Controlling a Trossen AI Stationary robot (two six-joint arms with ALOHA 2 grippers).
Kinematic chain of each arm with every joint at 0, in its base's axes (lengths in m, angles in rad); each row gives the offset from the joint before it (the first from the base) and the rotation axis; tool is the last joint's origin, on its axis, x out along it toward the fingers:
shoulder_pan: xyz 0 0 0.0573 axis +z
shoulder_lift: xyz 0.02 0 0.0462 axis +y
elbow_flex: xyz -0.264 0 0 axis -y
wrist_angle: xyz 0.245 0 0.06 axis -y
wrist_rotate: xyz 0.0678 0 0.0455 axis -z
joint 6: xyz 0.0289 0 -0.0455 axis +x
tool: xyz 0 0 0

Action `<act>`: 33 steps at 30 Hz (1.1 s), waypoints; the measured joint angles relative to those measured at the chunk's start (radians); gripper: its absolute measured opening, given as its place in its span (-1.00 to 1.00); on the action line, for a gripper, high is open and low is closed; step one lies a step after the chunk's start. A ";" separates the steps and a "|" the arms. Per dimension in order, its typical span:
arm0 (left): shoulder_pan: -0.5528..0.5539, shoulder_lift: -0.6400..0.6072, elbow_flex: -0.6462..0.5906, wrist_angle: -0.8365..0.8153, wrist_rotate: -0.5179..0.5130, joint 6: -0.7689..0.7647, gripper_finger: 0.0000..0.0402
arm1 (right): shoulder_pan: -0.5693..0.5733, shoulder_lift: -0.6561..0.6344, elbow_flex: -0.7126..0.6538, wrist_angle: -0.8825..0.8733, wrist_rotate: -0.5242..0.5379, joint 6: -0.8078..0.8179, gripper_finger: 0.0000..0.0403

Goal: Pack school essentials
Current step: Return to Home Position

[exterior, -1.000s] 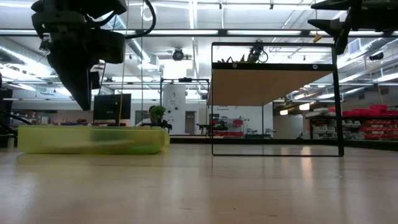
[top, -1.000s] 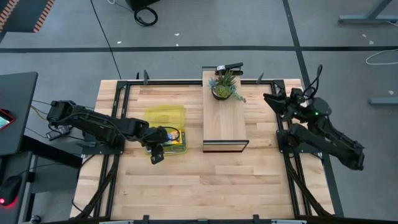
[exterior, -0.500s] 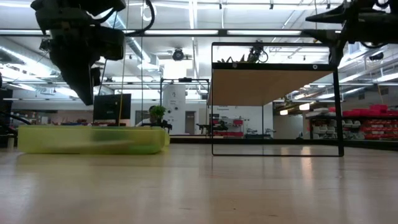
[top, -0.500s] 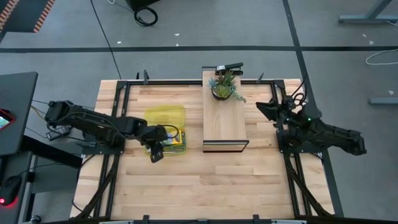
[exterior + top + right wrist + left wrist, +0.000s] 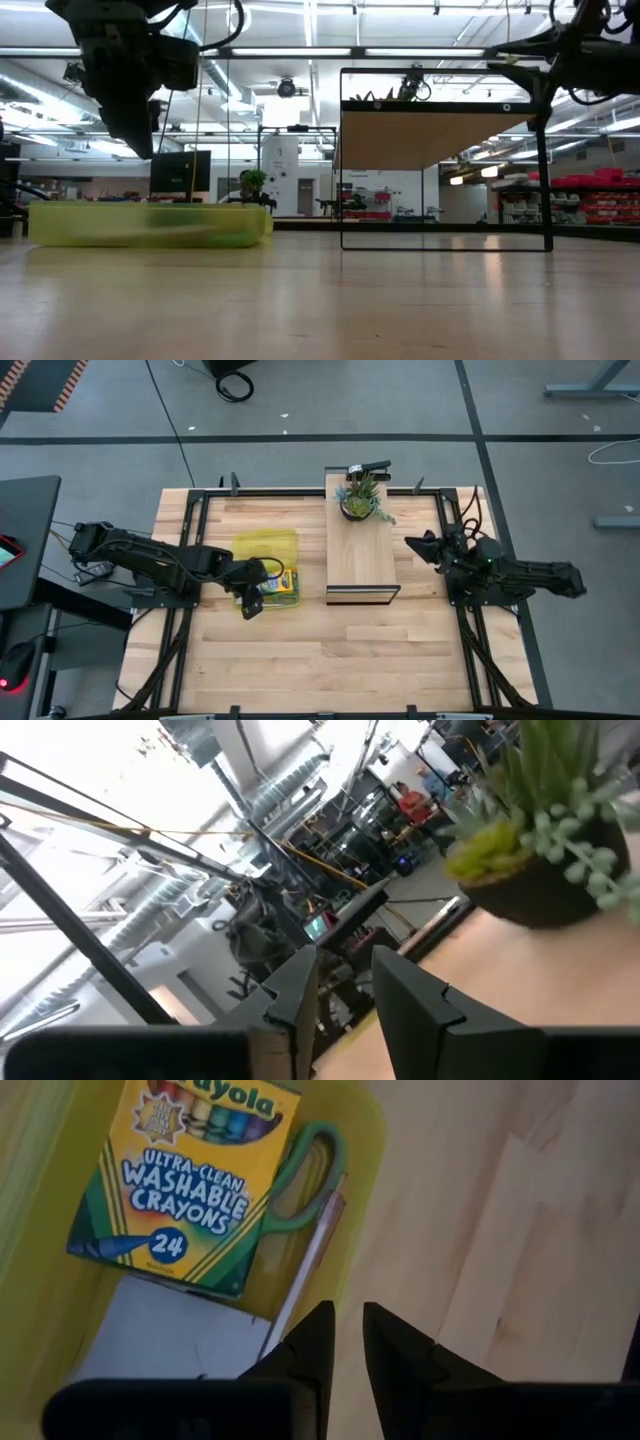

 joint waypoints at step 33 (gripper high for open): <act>0.227 -0.343 -0.024 0.059 -0.236 0.194 -0.97 | 0.040 0.011 -0.011 -0.289 0.068 -0.351 -0.54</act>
